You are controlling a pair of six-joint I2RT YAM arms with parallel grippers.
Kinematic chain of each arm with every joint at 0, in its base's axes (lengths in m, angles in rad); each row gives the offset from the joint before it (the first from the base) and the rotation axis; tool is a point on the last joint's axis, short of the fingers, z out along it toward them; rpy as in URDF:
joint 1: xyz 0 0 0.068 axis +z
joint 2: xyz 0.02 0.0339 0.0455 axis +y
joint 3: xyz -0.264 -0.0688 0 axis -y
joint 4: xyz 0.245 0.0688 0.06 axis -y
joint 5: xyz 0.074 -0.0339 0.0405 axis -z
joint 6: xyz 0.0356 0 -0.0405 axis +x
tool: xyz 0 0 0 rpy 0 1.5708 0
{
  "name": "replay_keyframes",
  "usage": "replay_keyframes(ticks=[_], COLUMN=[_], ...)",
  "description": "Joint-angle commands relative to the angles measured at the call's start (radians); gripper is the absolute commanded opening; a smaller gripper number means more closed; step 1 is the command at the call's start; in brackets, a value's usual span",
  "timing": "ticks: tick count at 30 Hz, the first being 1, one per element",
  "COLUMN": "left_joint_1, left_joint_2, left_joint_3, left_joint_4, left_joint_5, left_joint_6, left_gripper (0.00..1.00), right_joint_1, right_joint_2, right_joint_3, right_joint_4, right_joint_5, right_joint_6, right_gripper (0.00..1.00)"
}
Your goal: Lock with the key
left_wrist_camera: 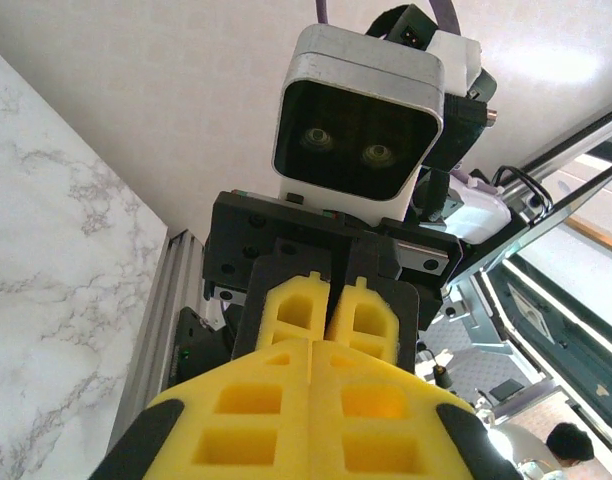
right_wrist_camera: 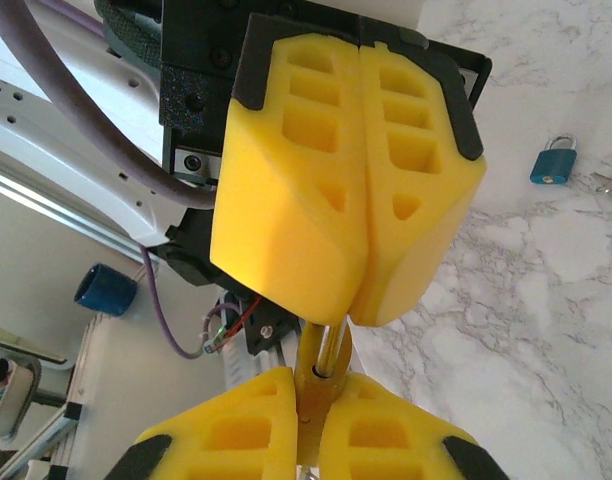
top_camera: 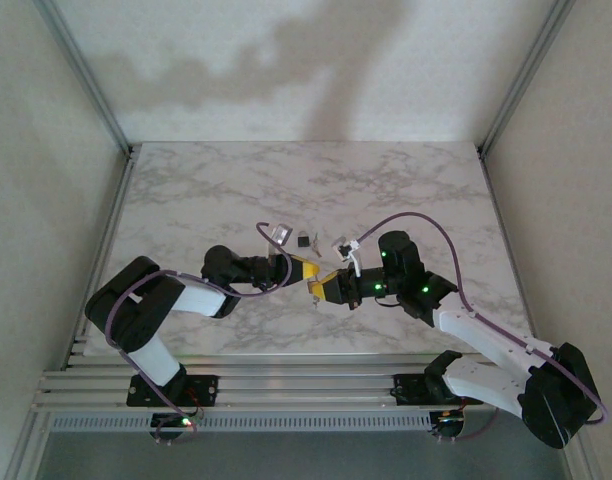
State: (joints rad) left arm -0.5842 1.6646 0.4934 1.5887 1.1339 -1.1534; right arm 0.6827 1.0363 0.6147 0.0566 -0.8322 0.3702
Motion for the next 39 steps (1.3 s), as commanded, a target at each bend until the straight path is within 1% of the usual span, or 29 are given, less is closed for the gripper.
replay_keyframes(ticks=[1, 18, 27, 32, 39], left_joint_1=[0.012, 0.002, 0.001, 0.0, 0.0], left_joint_2=[0.039, 0.049, 0.066, 0.05, 0.009], left_joint_3=[0.001, -0.003, -0.006, -0.013, -0.035], left_joint_4=[0.096, 0.169, 0.268, 0.269, 0.269], left_joint_5=[-0.117, -0.107, -0.102, -0.107, -0.124], left_joint_6=[-0.024, -0.061, -0.127, -0.117, -0.1], left_gripper=[0.0, 0.0, 0.0, 0.0, 0.0], right_joint_1=[0.014, 0.0, -0.001, -0.003, -0.01], right_joint_2=[-0.05, -0.055, -0.06, -0.062, -0.063], right_joint_3=[0.002, -0.001, -0.016, -0.022, -0.048], right_joint_4=[0.078, 0.154, 0.194, 0.206, 0.276], right_joint_5=[-0.183, -0.216, -0.248, -0.251, -0.273], right_joint_6=[-0.009, 0.06, 0.079, 0.085, 0.124], right_gripper=[0.0, 0.0, 0.0, 0.0, 0.0])
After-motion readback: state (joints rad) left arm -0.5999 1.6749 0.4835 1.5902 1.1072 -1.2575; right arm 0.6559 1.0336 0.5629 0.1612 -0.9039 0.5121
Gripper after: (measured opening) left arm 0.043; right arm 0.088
